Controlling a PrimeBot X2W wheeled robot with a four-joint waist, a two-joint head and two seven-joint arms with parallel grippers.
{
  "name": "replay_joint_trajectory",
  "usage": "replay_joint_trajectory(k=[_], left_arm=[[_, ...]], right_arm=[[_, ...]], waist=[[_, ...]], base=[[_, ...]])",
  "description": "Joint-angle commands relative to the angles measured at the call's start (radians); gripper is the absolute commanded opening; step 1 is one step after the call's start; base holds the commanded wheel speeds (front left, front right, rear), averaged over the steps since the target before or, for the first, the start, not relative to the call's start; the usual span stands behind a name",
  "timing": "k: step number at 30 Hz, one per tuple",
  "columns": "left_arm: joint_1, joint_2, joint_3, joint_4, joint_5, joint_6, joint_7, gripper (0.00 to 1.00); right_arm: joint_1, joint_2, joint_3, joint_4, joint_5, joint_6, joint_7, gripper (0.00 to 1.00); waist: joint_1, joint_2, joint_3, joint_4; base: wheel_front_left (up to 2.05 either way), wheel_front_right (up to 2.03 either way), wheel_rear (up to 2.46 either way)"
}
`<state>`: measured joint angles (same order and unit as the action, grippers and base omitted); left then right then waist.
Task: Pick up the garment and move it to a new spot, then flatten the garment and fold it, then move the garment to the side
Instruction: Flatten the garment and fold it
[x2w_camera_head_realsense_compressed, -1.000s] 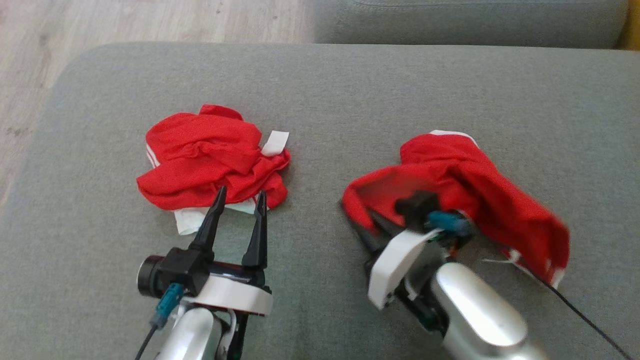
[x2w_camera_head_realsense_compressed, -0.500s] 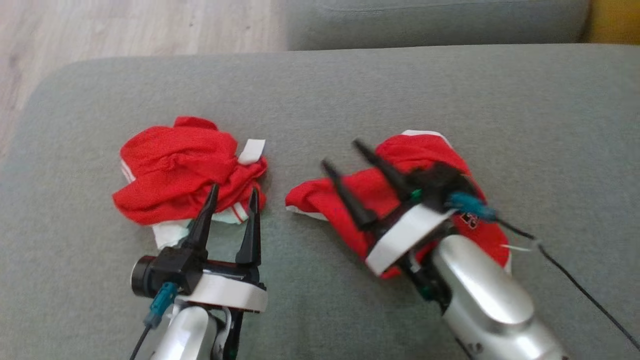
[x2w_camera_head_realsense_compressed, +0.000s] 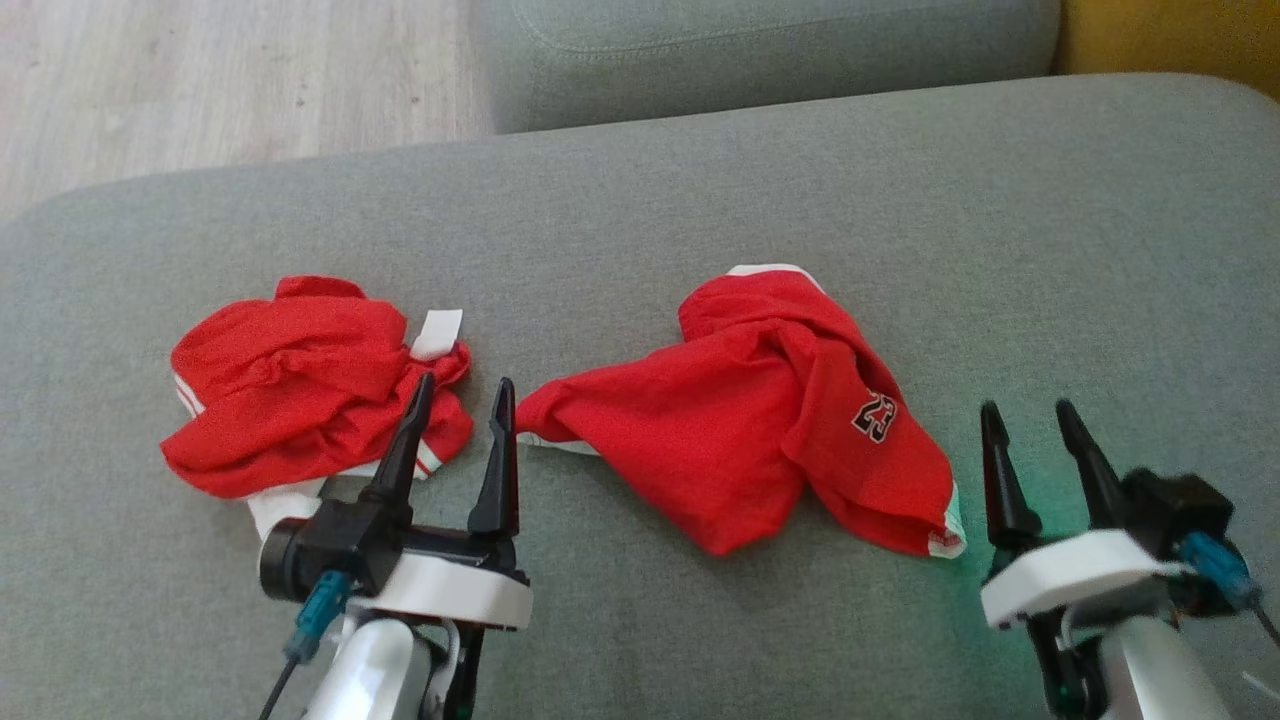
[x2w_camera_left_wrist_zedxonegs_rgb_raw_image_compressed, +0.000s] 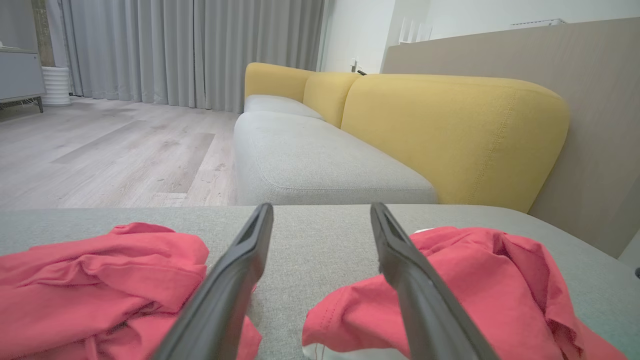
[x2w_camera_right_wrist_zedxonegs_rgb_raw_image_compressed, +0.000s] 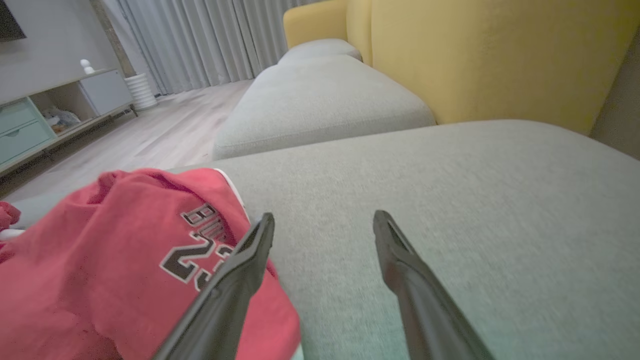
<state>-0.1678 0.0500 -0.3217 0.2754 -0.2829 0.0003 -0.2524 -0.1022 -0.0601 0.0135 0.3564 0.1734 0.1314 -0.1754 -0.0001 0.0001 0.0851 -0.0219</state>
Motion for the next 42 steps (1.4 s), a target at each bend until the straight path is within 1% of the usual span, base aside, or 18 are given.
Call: replay_joint_trajectory(k=[1, 9, 17, 22, 23, 24, 27, 31, 33, 36, 39, 42], left_arm=[[-0.023, 0.0, 0.031, -0.036, -0.002, 0.003, -0.009, 1.0], [-0.036, 0.0, 0.024, -0.029, 0.002, -0.005, -0.009, 1.0], [-0.04, 0.0, 0.028, -0.021, 0.006, -0.007, -0.009, 1.0], [-0.042, 0.0, 0.03, -0.02, 0.007, -0.008, -0.009, 1.0], [-0.043, 0.0, 0.03, -0.02, 0.006, -0.008, -0.009, 1.0], [-0.044, 0.0, 0.031, -0.02, 0.007, -0.007, -0.009, 1.0], [-0.043, 0.0, 0.032, -0.019, 0.007, -0.006, -0.009, 1.0], [-0.039, 0.0, 0.032, -0.017, 0.004, -0.004, -0.009, 1.0], [-0.035, 0.0, 0.031, -0.016, 0.001, -0.003, -0.009, 1.0], [-0.031, 0.0, 0.027, -0.017, -0.003, -0.001, -0.009, 1.0], [-0.026, 0.0, 0.022, -0.017, -0.009, 0.002, -0.009, 1.0], [-0.023, 0.0, 0.015, -0.018, -0.017, 0.005, -0.009, 1.0]], right_arm=[[-0.026, 0.01, 0.011, -0.027, 0.004, -0.001, 0.006, 1.0], [-0.044, 0.01, -0.001, 0.043, 0.068, -0.001, 0.072, 1.0], [-0.048, 0.01, 0.086, 0.132, 0.128, -0.001, 0.142, 1.0], [-0.053, 0.01, 0.101, 0.184, 0.125, -0.001, 0.174, 1.0], [-0.058, 0.01, 0.104, 0.189, 0.128, -0.001, 0.175, 0.32], [-0.066, 0.01, 0.108, 0.189, 0.126, -0.001, 0.168, 0.0], [-0.093, 0.01, 0.09, 0.178, 0.113, -0.001, 0.134, 0.0], [-0.144, 0.01, 0.016, 0.129, 0.059, -0.001, 0.09, 0.0], [-0.176, 0.01, -0.024, 0.086, 0.026, -0.001, 0.086, 0.0], [-0.233, 0.01, -0.082, 0.0, -0.027, -0.001, 0.116, 0.0], [-0.302, 0.006, -0.109, -0.098, -0.096, -0.001, 0.184, 0.0], [-0.38, -0.041, -0.1, -0.172, -0.131, -0.001, 0.259, 0.0]], waist=[[0.0001, -0.0001, 0.007, -0.005], [0.0001, -0.0001, 0.026, 0.007], [0.0001, -0.0001, 0.043, 0.037], [0.0001, -0.0001, 0.046, 0.047], [0.0001, -0.0001, 0.046, 0.047], [0.0001, -0.0001, 0.046, 0.047], [0.0001, -0.0001, 0.04, 0.045], [0.0001, -0.0001, 0.024, 0.041], [0.0001, -0.0001, 0.014, 0.039], [0.0001, -0.0001, -0.001, 0.038], [0.0001, -0.0001, -0.015, 0.04], [0.0001, -0.0001, -0.029, 0.048]], base=[[0.0, 0.0, 0.0], [0.0, 0.0, 0.0], [0.0, 0.0, 0.0], [0.0, 0.0, 0.0], [0.0, 0.0, 0.0], [0.0, 0.0, 0.0], [0.0, 0.0, 0.0], [0.0, 0.0, 0.0], [0.0, 0.0, 0.0], [0.0, 0.0, 0.0], [0.0, 0.0, 0.0], [0.0, 0.0, 0.0]])
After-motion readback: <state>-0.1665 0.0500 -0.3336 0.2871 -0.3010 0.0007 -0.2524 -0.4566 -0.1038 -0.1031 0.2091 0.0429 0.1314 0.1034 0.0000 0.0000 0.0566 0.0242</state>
